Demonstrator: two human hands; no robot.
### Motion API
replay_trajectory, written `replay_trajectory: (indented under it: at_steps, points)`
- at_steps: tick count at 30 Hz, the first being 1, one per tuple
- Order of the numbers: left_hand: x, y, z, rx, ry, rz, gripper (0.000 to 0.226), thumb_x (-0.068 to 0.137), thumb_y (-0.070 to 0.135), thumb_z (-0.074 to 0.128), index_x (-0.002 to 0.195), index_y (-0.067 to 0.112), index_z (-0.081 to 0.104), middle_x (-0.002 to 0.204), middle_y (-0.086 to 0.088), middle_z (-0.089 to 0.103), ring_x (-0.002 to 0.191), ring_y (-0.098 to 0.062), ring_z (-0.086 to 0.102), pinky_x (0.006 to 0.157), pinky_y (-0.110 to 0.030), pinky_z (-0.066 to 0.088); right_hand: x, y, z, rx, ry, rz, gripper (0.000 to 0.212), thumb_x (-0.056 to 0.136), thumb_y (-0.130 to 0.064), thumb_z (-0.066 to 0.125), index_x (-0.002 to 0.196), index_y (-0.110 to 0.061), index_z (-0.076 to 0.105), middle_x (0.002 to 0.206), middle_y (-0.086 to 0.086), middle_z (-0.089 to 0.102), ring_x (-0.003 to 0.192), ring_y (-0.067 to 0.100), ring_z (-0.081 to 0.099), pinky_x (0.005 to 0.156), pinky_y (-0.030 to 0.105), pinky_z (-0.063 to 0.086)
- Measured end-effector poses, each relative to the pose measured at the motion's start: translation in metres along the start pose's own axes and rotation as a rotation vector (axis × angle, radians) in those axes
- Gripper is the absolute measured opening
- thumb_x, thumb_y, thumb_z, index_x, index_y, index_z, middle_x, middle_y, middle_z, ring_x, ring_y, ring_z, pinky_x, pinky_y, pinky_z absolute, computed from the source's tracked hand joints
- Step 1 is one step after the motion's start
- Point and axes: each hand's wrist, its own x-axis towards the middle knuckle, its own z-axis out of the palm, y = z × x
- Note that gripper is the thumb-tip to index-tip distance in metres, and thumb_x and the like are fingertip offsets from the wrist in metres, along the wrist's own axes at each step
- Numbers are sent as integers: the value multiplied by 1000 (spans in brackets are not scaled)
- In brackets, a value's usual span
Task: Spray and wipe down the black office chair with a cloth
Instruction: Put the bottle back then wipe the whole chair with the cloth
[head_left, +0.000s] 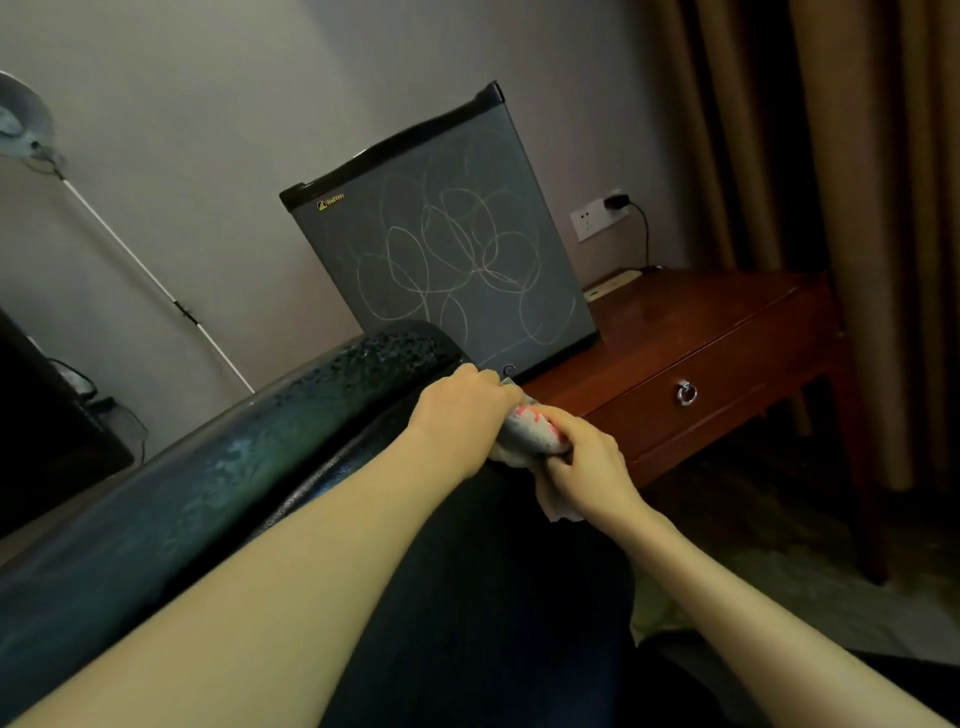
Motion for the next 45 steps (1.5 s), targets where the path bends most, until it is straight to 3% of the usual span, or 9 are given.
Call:
replay_trajectory:
  at_steps: [12,25,28,31,33,36,38,41,45]
  points:
    - [-174,-31,-64,-27,-190,11,47,90,12,53,130,35,45,130,8,44,114,-18,42,83,-35,47,-128,-117,16,76,-246,-143,59,69,-12,51,123,-34,58,123,-8,55,115,11,51,95,17,34]
    - [-360,-34,-107,-177,-65,-82,43,80,12,57,111,40,49,115,16,47,106,-10,44,79,-32,47,-265,-215,34,44,-318,-245,62,74,-21,48,130,-49,44,131,-14,40,109,10,41,101,22,32]
    - [-370,-36,-100,-166,-38,-70,47,71,8,60,106,39,51,111,16,50,103,-11,48,70,-33,50,-269,-215,37,40,-330,-264,61,73,-24,49,116,-66,39,130,-18,38,108,7,39,100,19,31]
    - [-365,-34,-98,-169,-87,-84,59,43,15,78,91,41,56,91,18,55,80,-6,56,48,-19,47,-260,-214,38,36,-322,-252,58,74,-25,48,103,-72,33,126,-21,37,107,3,37,97,15,31]
    - [-351,-33,-96,-97,-76,-98,61,26,20,82,80,40,60,77,18,55,65,-3,56,39,-14,38,-248,-211,38,19,-300,-235,55,77,-22,49,110,-65,40,125,-20,37,107,3,36,92,7,27]
    - [-319,-31,-91,-87,-44,-117,49,30,25,80,75,36,64,72,15,58,59,-6,58,35,-16,38,-220,-196,38,-8,-260,-227,58,77,-18,48,127,-48,47,125,-14,39,106,9,39,87,4,24]
    - [-293,-32,-85,-96,-21,-122,42,43,26,81,82,33,67,79,12,62,67,-10,62,43,-18,46,-197,-182,38,-6,-227,-211,59,76,-16,46,128,-44,49,125,-11,42,105,12,42,89,10,29]
    - [-242,-29,-81,-151,-40,-164,40,84,23,62,123,27,56,121,3,55,112,-19,52,85,-30,47,-155,-158,37,-8,-180,-162,59,77,-11,49,126,-44,51,121,-10,44,104,13,44,87,14,30]
    - [-157,-32,-62,-167,0,-155,42,91,25,54,133,26,45,134,3,46,121,-19,42,95,-31,40,-84,-114,31,15,-86,-111,65,65,-9,45,120,-42,57,115,-7,49,104,18,50,91,23,38]
